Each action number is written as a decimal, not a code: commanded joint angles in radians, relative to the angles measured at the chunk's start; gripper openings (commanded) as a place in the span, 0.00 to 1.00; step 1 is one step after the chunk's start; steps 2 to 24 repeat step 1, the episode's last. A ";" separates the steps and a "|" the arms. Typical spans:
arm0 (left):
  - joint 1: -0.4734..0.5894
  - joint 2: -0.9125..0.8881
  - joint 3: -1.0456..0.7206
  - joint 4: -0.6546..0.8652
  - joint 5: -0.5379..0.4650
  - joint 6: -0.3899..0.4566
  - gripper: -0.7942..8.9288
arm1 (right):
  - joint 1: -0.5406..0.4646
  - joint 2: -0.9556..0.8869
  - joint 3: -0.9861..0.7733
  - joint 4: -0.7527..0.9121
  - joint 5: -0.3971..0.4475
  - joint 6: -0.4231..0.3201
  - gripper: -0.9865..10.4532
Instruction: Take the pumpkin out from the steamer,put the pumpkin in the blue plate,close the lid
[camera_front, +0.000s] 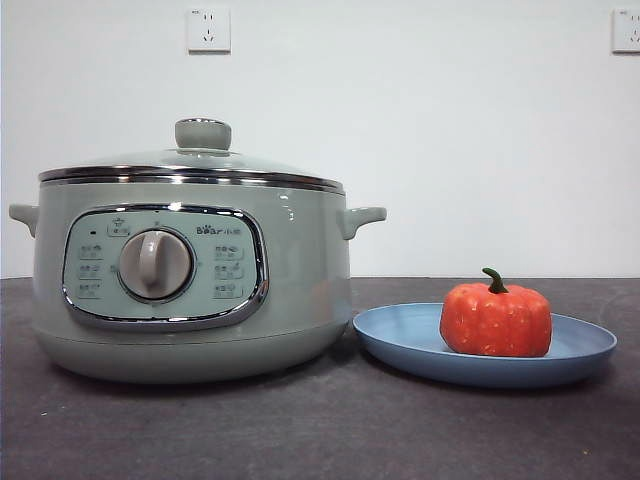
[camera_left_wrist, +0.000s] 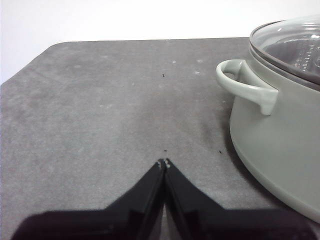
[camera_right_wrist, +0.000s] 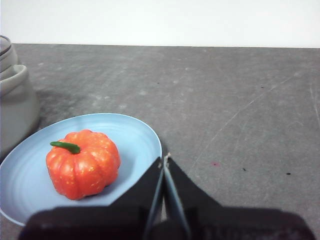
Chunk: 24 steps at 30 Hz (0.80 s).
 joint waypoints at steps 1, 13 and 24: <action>0.004 -0.002 -0.016 0.003 0.001 -0.007 0.08 | -0.001 -0.003 -0.008 0.010 0.003 0.010 0.07; 0.004 -0.002 -0.016 0.003 0.001 -0.007 0.08 | -0.001 -0.003 -0.008 0.010 0.003 0.010 0.07; 0.004 -0.002 -0.016 0.003 0.001 -0.007 0.08 | -0.001 -0.003 -0.008 0.010 0.003 0.010 0.07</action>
